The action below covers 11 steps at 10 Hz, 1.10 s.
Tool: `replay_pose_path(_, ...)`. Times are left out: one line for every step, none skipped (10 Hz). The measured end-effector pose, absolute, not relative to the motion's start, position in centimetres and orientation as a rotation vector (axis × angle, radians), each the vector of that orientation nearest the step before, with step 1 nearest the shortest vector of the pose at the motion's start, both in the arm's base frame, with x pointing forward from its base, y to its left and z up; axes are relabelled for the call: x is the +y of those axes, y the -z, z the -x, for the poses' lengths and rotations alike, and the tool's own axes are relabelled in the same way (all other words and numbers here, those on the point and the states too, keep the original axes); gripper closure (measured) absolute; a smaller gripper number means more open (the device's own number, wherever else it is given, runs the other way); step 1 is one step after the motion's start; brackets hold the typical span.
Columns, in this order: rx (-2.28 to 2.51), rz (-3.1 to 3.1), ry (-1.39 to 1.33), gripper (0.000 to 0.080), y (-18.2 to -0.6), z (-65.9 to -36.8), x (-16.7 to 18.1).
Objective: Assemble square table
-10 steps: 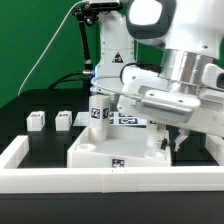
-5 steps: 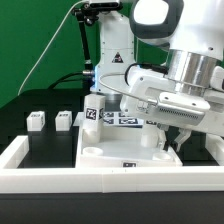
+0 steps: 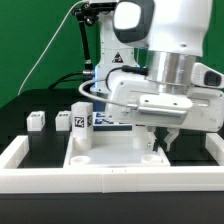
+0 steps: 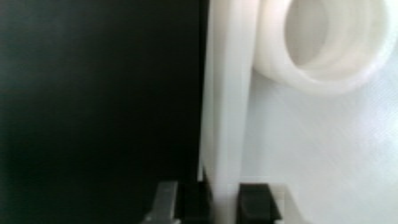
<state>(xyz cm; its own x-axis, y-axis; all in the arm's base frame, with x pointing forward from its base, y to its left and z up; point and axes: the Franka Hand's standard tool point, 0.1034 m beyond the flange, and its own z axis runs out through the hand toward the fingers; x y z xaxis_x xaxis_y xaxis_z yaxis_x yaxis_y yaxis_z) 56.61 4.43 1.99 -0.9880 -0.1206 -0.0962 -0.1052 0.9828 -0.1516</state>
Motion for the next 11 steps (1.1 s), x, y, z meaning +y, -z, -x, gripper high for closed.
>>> replay_pose_path(3.032, 0.124, 0.171, 0.0741, -2.0, -56.7, 4.3)
replay_pose_path(3.038, 0.029, 0.183, 0.0741, -2.0, -56.6, 5.8)
replay_pose_path(3.041, -0.003, 0.195, 0.0741, -2.2, -56.8, 7.1)
replay_pose_path(3.05, -0.071, 0.223, 0.0741, -2.4, -56.9, 8.6)
replay_pose_path(3.067, -0.132, 0.288, 0.0741, -2.6, -57.2, 10.3)
replay_pose_path(3.067, -0.126, 0.298, 0.0741, -2.5, -57.5, 11.2)
replay_pose_path(3.07, -0.132, 0.298, 0.0741, -2.4, -57.4, 10.9)
replay_pose_path(3.072, -0.136, 0.299, 0.0741, -2.3, -57.4, 10.7)
replay_pose_path(3.072, -0.133, 0.293, 0.0741, -2.2, -57.4, 10.7)
replay_pose_path(3.069, -0.143, 0.276, 0.0741, -2.1, -57.5, 10.2)
replay_pose_path(3.071, -0.14, 0.288, 0.0741, -2.1, -57.4, 10.2)
